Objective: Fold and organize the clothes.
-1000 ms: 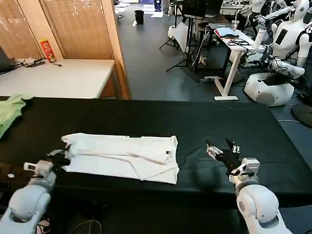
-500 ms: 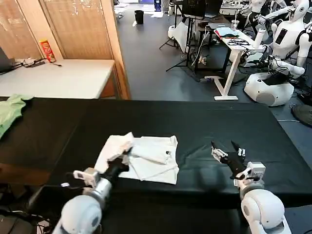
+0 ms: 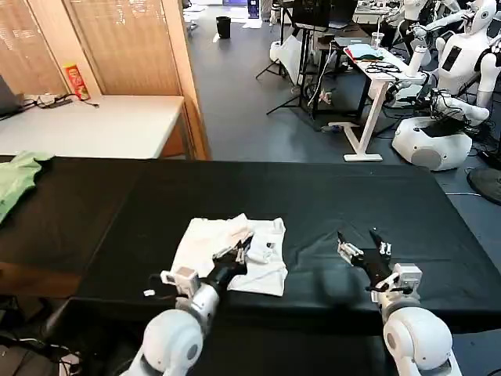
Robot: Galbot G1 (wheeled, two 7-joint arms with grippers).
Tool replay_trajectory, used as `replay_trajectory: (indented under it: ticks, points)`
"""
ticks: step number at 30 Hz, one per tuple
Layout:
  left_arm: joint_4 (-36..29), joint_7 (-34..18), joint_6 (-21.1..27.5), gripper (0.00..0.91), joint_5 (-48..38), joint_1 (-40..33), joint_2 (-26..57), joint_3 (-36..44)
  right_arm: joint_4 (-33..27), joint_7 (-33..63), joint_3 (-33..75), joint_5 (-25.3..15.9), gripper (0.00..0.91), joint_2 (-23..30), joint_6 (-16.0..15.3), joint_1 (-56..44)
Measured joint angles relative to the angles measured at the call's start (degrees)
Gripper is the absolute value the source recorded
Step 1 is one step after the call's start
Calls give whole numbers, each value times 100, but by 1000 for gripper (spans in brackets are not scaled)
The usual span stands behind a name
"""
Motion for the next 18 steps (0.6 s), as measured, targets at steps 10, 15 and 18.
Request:
replay_trajectory:
  ticks: [10, 15, 18]
  points:
    - [380, 115, -156, 878, 409, -19, -275, 144, 0, -65, -8, 7, 878, -3, 21, 2]
    - [484, 148, -174, 878, 423, 8, -356, 246, -61, -105, -99, 6, 878, -45, 27, 67]
    - [514, 149, -179, 878, 229, 0, -433, 272, -102, -206, -207, 32, 878, -98, 27, 141]
